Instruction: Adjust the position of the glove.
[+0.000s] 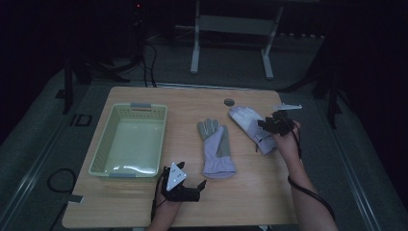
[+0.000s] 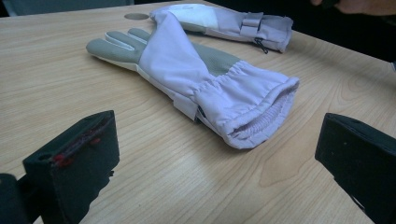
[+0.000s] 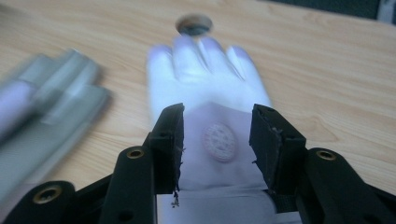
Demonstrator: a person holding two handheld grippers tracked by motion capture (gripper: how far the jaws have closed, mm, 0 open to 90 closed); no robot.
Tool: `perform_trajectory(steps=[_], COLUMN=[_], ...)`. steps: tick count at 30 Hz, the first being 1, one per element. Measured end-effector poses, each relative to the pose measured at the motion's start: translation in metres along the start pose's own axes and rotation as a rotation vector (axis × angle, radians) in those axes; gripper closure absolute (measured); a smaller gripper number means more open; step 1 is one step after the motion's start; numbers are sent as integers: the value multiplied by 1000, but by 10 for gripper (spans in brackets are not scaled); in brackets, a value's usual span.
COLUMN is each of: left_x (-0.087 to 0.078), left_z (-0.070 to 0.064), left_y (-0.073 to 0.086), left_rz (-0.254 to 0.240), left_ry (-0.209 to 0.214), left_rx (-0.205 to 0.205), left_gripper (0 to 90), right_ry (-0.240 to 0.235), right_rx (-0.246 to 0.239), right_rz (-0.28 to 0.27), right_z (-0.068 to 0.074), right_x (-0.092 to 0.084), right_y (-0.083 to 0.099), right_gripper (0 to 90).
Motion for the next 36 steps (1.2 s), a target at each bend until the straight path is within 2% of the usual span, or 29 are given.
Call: perform_trajectory(steps=[1,3,4,7,9,10,13,16,19,23,29,36], left_x=[0,0,0,0,0,0,0,0,0,0,0,0], left_z=[0,0,0,-1,-1,-1,0,0,0,-1,-1,-1], left_y=[0,0,0,0,0,0,0,0,0,0,0,0], left_rz=[1,1,1,0,1,1,1,2,2,5,1,1], left_ry=[-1,-4,-4,-4,-4,-4,-3,-1,-3,-13,-10,-10], left_rx=[1,4,5,7,7,7,6,4,5,14,5,6], left_gripper=[0,0,0,0,0,0,0,0,0,0,0,0], right_ry=[-19,-27,-53,-50,-56,-75,-126,-140,-133,-111,-24,14], right_rx=[0,-6,-2,-6,-29,-24,34,26,14,-11,-22,12], right_rz=[12,44,52,104,139,148,142,157,168,189,209,140], right_z=[-1,-3,-5,-8,-10,-11,-16,-15,-13,-7,3,10], right_x=[5,14,19,31,40,44,47,47,48,47,36,1], right_y=[1,4,5,8,12,14,17,16,15,12,1,-8], right_gripper=[528,519,504,516,506,507,545,603,630,713,773,790])
Point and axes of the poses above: each handheld gripper's, and its own axes: x roughly forward along the jaws, y roughly out of its underside, z roughly to its left, the point moved 1 cm from there along x, roughly forward along the jaws, and after that the axes turned 11 degrees about -x, right-handed, at the moved point
